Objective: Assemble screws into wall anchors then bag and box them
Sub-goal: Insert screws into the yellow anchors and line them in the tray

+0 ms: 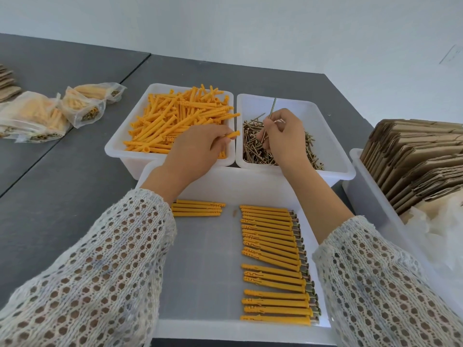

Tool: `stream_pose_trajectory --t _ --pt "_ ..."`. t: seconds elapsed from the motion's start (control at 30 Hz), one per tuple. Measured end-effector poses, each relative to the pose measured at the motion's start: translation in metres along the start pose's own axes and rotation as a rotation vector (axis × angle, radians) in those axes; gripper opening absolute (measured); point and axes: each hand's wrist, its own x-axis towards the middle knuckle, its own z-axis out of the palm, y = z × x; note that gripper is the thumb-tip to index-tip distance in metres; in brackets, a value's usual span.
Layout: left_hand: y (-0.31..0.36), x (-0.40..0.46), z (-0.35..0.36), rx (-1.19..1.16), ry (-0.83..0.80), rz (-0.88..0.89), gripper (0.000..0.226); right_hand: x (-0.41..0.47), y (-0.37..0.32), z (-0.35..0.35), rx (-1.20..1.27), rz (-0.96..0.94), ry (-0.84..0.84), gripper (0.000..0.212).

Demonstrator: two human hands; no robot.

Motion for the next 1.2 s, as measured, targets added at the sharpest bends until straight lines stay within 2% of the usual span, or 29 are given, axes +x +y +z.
stream_pose_trajectory --t 0.07,0.17,0.37,0.43,0.63,0.8,1.03,1.2 --pt "0.0 0.0 0.0 0.013 0.011 -0.01 0.021 -0.003 -0.006 0.001 0.123 0.032 -0.025 0.007" --pt "0.001 -0.001 0.001 0.03 0.027 -0.023 0.022 -0.006 -0.01 0.003 0.261 0.085 -0.058 0.009" --pt "0.001 0.0 0.004 0.128 0.124 -0.034 0.027 -0.006 -0.01 0.001 0.134 0.022 -0.036 0.019" --pt "-0.001 0.001 0.004 0.131 0.129 -0.049 0.027 -0.006 -0.011 -0.002 0.205 0.025 -0.018 0.023" --pt "-0.003 0.003 0.005 0.091 0.121 -0.047 0.027 -0.003 -0.008 -0.004 0.476 0.084 -0.042 0.016" --pt "-0.002 0.003 0.004 0.072 0.104 -0.043 0.027 -0.007 -0.009 0.002 0.368 0.058 -0.051 0.032" --pt "-0.005 0.003 0.004 0.019 0.058 -0.041 0.024 -0.012 -0.012 0.009 0.285 0.014 -0.062 0.032" --pt "-0.005 0.002 0.005 -0.108 0.039 -0.032 0.016 -0.018 -0.015 0.017 0.263 0.015 -0.159 0.028"
